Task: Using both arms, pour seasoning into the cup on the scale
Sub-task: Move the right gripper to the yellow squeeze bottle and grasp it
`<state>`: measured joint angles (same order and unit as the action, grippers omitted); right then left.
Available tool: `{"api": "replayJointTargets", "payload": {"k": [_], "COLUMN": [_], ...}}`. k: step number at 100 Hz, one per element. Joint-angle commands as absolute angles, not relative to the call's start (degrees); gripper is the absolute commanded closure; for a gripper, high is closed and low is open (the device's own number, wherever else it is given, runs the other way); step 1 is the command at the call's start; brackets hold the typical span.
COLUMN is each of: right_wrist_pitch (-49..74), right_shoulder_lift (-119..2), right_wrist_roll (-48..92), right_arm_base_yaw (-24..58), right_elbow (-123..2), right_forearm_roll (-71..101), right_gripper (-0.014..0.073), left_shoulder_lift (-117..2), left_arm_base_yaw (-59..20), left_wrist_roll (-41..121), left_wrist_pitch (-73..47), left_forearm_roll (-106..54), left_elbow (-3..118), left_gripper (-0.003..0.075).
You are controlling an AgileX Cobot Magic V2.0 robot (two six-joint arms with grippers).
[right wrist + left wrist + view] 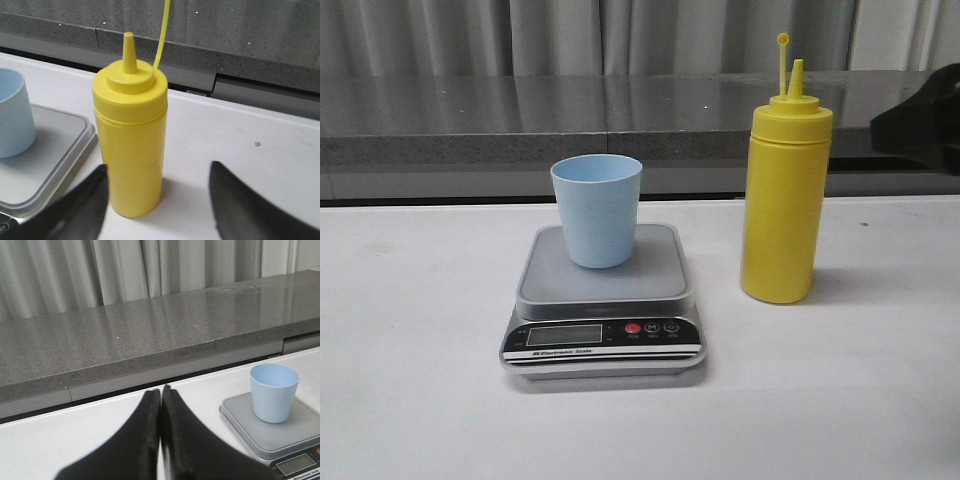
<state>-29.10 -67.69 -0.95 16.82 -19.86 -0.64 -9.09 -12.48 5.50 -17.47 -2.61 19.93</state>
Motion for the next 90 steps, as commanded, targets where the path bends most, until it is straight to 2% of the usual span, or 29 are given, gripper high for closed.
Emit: {"api": "replayJointTargets", "payload": {"k": [1,53,90], "right_wrist_pitch": [-39.4,-62.8,-65.1], "right_shoulder_lift": [-69.2,-88.0,-95.0], "right_wrist_roll": [-1.0,-1.0,-2.0], "right_arm_base_yaw": [16.9,16.9,16.9], "right_elbow": [-19.5,-18.5,-22.8], "right_forearm_roll": [-1.5,-4.6,-7.0], "right_gripper": [-0.0066,-0.005,-0.005], "left_shoulder_lift": [-9.7,-9.7,-9.7], "left_arm_base_yaw": [-12.3,-12.3,-12.3], "left_wrist_roll": [5.3,5.3,5.3], "left_wrist_pitch": [-13.0,-13.0,-13.0], "left_forearm_roll": [-2.6,-2.6,-2.6], "left_elbow": [21.5,21.5,21.5], "left_gripper": [0.0739,0.0739,0.0739]}}
